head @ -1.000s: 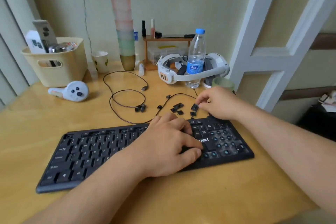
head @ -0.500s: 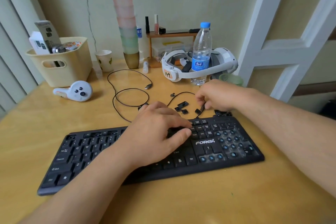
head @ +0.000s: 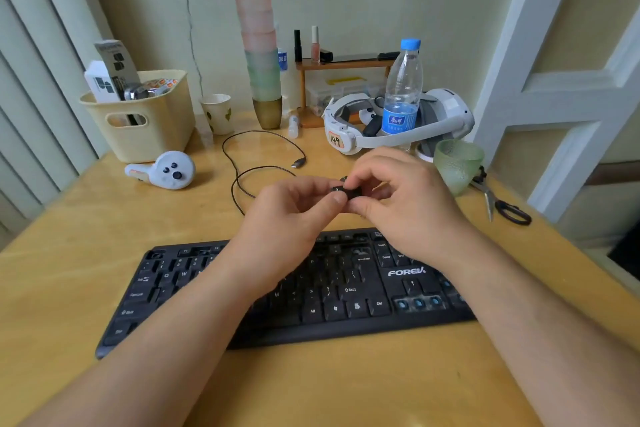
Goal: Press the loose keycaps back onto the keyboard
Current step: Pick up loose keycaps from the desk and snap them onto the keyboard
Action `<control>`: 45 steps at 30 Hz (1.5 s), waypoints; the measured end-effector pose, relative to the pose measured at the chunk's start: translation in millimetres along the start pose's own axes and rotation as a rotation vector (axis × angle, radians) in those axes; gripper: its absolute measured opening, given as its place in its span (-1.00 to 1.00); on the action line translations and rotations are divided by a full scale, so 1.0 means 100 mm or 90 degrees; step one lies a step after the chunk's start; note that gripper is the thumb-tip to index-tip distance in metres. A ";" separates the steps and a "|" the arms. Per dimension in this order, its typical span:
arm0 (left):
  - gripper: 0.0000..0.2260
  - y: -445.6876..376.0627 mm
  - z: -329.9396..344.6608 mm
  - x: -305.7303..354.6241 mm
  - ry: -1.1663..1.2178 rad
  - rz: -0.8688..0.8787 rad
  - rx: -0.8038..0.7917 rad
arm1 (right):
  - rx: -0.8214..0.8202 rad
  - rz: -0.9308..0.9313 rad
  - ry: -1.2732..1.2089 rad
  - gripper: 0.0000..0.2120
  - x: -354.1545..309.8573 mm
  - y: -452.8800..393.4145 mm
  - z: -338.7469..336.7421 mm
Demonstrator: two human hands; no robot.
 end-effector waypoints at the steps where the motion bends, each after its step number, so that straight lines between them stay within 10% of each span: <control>1: -0.83 -0.01 0.00 -0.02 0.010 -0.009 -0.004 | 0.013 0.007 -0.013 -0.74 0.01 0.03 0.00; 25: -0.82 0.03 -0.01 0.02 -0.005 0.016 0.006 | 0.022 0.048 -0.050 -0.80 0.06 0.13 -0.08; 38: -0.80 0.21 0.38 0.44 0.025 0.063 -0.159 | -0.169 -0.037 0.287 -0.81 -0.49 0.52 -1.00; 45: -0.80 0.24 0.66 0.53 -0.497 0.316 -0.093 | -0.190 0.125 0.255 -0.79 -0.26 1.00 -1.24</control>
Point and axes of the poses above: each hand's wrist, its own y-axis away from the middle knuckle, its own z-axis out of the palm, x = y × z, the point moved 1 cm from there along -y, towards the middle knuckle, and after that the axes turned 10 degrees about -y, right-handed, at the moved point
